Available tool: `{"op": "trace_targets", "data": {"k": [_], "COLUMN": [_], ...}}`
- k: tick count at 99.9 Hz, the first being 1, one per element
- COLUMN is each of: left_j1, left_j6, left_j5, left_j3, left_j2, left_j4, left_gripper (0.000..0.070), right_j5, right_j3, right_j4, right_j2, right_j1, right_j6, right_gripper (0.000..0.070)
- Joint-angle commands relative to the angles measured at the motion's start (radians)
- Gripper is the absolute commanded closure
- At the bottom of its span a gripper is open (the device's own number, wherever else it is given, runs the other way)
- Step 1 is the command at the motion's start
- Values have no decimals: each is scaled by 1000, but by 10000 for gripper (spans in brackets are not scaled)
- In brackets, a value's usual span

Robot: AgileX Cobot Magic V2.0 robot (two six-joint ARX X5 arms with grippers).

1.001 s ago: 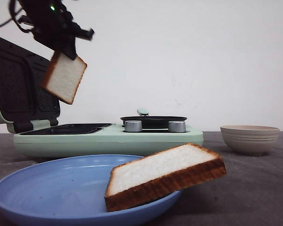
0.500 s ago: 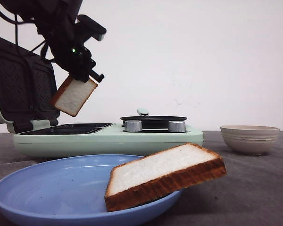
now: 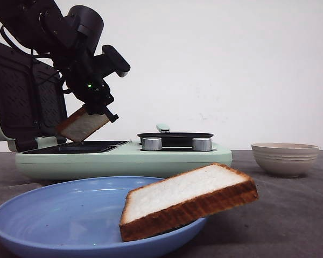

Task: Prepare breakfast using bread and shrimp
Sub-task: 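Carry the bread slice with the left gripper into the sandwich press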

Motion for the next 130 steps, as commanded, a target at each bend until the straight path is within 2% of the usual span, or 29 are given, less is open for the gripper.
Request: {"op": "trace_targets", "data": {"k": [1, 41, 47, 60, 65, 74, 115, 130], "left_j1": [-5, -5, -5, -5, -5, -7, -35, -42], "left_j6": [12, -4, -6, -7, -7, -7, -22, -34], "left_j5": [-5, 0, 3, 6, 7, 6, 7, 8], "left_j3": [26, 26, 26, 26, 26, 26, 42, 74], "left_j2": [31, 43, 43, 43, 43, 43, 43, 43], "left_j4": [16, 0, -9, -19, -19, -19, -14, -18], "left_gripper": [699, 693, 646, 464, 416, 384, 378, 321], "right_j5": [-2, -2, -2, -2, -2, -2, -2, -2], "right_j3": [15, 15, 15, 15, 15, 15, 15, 15], "right_j4": [10, 10, 10, 10, 10, 10, 10, 10], "right_j2": [3, 3, 3, 3, 3, 3, 3, 3], "right_j1": [1, 1, 1, 1, 1, 1, 1, 1], "right_j6": [0, 0, 0, 0, 0, 0, 0, 0], "right_gripper": [318, 318, 318, 318, 318, 318, 318, 318]}}
